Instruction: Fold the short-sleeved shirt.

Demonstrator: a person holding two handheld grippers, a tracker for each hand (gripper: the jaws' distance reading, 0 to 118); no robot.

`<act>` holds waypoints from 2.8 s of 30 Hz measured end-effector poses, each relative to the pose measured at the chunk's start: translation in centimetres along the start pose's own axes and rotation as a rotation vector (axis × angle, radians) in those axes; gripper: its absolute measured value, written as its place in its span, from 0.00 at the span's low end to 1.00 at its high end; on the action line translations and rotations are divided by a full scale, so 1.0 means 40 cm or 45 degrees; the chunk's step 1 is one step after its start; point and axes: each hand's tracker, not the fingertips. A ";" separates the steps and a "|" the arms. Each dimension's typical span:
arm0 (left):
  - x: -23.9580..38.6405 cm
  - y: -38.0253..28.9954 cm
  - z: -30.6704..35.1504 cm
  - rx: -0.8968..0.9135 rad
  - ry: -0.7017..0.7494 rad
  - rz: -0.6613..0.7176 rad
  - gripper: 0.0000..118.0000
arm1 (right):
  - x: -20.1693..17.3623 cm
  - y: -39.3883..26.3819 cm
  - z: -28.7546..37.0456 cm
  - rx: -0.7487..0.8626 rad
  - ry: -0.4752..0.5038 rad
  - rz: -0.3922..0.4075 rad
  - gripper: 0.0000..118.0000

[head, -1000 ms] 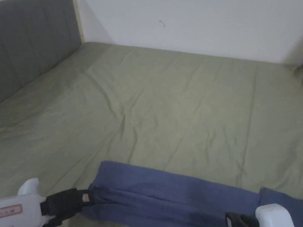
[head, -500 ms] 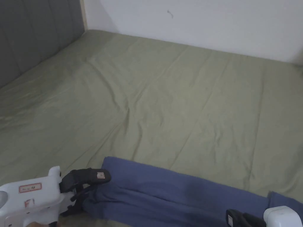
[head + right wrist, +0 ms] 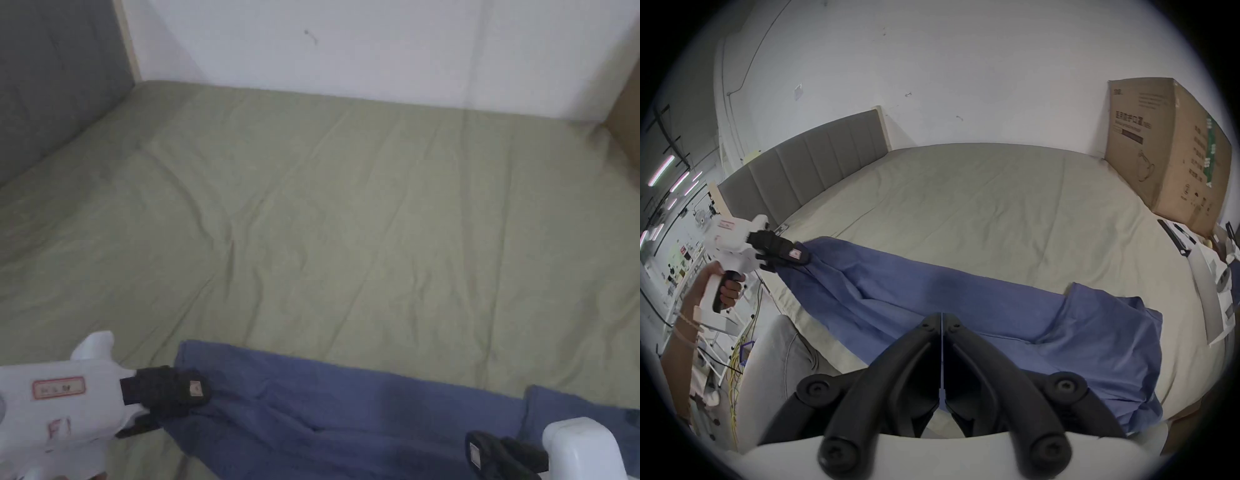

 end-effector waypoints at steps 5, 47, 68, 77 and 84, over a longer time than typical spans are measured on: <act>0.309 -0.039 -0.064 -0.053 0.118 -0.499 0.06 | 0.097 -0.035 0.057 0.031 -0.063 -0.129 0.02; 0.476 -0.333 -0.584 -0.544 0.027 -0.642 0.04 | 0.326 -0.177 0.160 0.023 -0.144 -0.518 0.02; 0.471 -0.304 -0.405 -0.546 -0.262 -0.650 0.03 | 0.299 -0.159 0.169 0.003 -0.157 -0.461 0.02; 0.179 -0.115 -0.285 -0.391 -0.367 -0.265 0.88 | 0.258 -0.117 0.164 0.119 -0.299 -0.321 0.02; 0.043 -0.086 -0.362 -0.455 -0.290 -0.028 0.88 | 0.232 -0.068 0.158 0.203 -0.298 -0.281 0.02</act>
